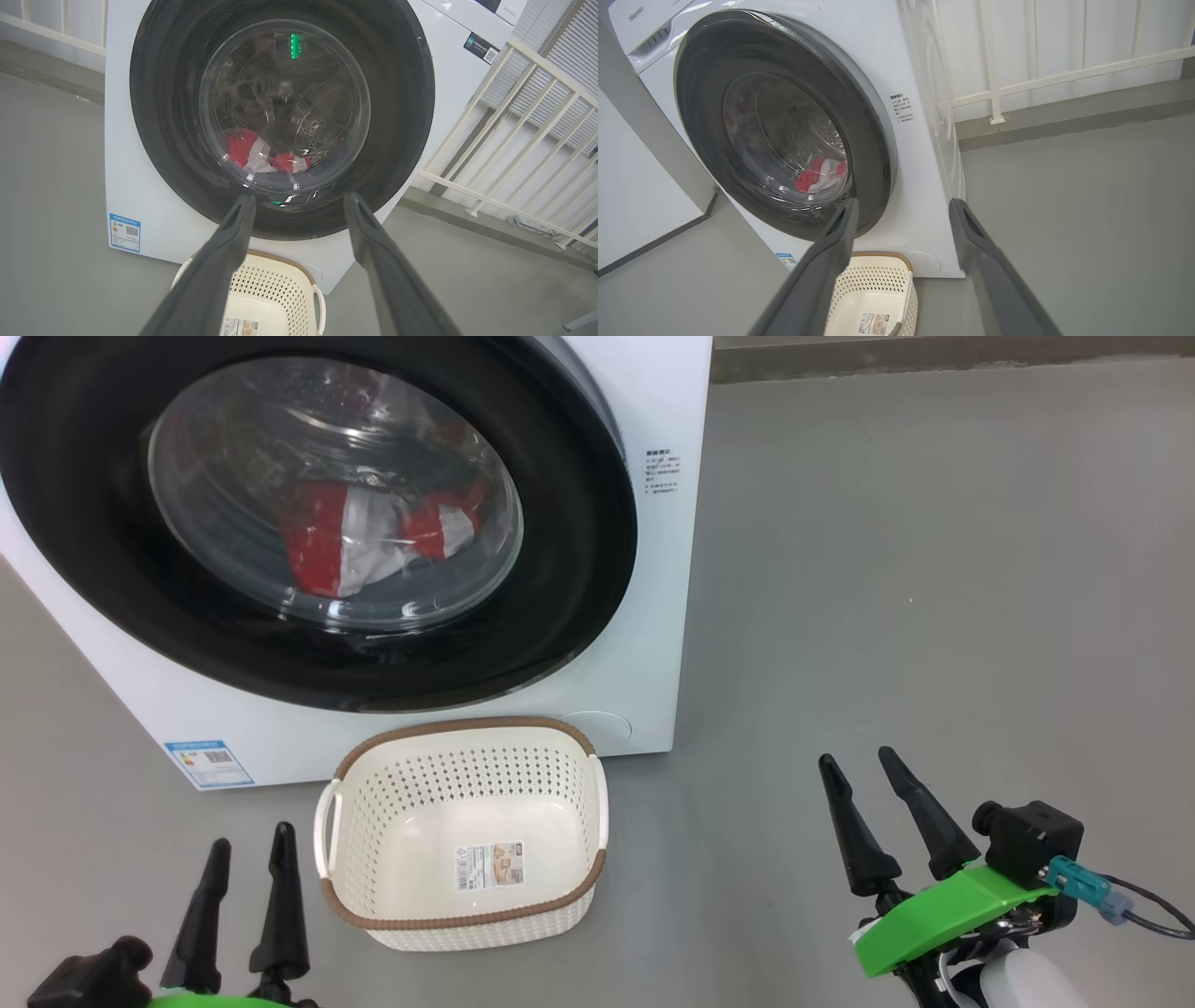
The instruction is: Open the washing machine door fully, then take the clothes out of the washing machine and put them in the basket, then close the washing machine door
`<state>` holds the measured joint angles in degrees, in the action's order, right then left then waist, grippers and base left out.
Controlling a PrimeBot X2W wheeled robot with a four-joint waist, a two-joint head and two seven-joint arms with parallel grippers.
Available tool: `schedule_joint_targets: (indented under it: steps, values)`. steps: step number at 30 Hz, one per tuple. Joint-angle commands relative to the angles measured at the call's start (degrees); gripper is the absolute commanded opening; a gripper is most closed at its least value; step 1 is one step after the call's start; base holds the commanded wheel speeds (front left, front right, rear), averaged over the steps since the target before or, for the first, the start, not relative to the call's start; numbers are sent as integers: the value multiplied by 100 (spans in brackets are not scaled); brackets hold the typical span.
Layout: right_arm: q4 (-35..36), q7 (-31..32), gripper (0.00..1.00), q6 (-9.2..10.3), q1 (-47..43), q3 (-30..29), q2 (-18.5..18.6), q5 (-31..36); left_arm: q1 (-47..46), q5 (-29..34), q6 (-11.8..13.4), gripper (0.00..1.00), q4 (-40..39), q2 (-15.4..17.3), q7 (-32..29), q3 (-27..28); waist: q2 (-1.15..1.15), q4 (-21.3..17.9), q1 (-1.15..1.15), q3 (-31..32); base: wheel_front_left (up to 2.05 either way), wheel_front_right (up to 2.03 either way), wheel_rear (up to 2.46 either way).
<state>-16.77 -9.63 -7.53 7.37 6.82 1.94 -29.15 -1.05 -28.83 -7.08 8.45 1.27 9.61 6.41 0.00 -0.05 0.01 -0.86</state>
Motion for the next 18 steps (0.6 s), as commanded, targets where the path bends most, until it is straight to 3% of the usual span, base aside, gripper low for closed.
schedule_joint_targets:
  steps: [1,18]
  values:
    - [192,-97,100,3,299,152,55,301,-128,238,-30,100,-206,122,96,172,0,-1,0,-4,0,0,0]
    - [323,-384,100,4,430,328,81,1427,-125,1393,-37,100,-428,147,385,266,0,-36,0,-35,0,0,0]
